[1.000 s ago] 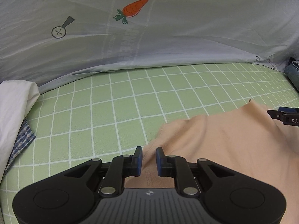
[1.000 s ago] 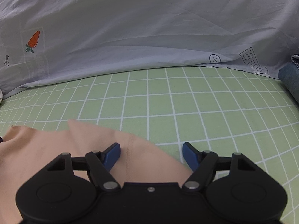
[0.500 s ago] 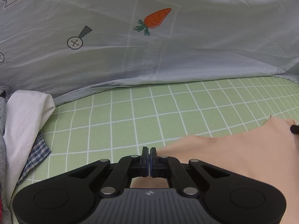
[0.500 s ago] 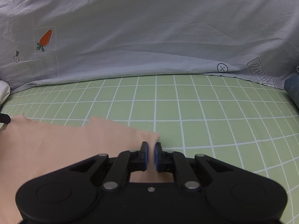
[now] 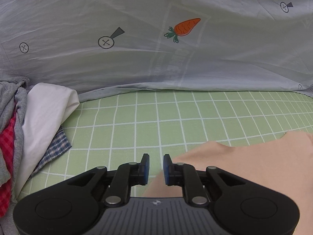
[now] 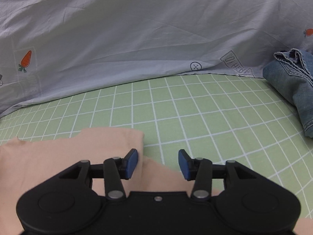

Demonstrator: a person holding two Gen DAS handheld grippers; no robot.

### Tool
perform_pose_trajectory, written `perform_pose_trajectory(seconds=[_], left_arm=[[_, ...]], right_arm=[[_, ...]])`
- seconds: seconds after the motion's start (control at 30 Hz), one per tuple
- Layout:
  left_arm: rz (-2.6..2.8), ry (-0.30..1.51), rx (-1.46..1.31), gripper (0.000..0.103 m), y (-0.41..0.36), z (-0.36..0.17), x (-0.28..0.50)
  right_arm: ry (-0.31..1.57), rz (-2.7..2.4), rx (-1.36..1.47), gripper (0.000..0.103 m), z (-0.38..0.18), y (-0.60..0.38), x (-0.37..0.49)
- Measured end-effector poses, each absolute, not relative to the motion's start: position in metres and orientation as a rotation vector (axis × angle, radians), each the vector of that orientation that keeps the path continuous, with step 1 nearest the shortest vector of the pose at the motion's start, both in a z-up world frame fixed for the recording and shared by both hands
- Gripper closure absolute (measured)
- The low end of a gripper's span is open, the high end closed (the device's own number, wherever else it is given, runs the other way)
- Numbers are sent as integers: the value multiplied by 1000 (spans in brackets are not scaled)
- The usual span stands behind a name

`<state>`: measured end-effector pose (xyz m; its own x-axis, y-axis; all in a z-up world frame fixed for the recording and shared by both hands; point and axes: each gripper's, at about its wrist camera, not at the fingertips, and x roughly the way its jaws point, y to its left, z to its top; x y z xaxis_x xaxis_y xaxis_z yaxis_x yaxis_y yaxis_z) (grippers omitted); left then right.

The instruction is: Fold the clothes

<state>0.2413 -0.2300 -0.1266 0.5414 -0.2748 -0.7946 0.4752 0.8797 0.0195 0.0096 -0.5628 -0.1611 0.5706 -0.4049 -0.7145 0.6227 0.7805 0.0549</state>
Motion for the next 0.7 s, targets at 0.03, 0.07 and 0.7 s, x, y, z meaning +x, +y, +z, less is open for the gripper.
perform_pose_trajectory(seconds=[0.03,0.07,0.7], left_arm=[[-441,906,230,82,-227,-127,236],[-430,920,211,82,-224,-127,230],[-490,1007,208,74,-236,-81,81]], right_arm=[[753,-635,319,54,-161,-562,4],[758,-652,313,54,-161,-560,-1],[709,-906,328,53,-167,-575,-141]])
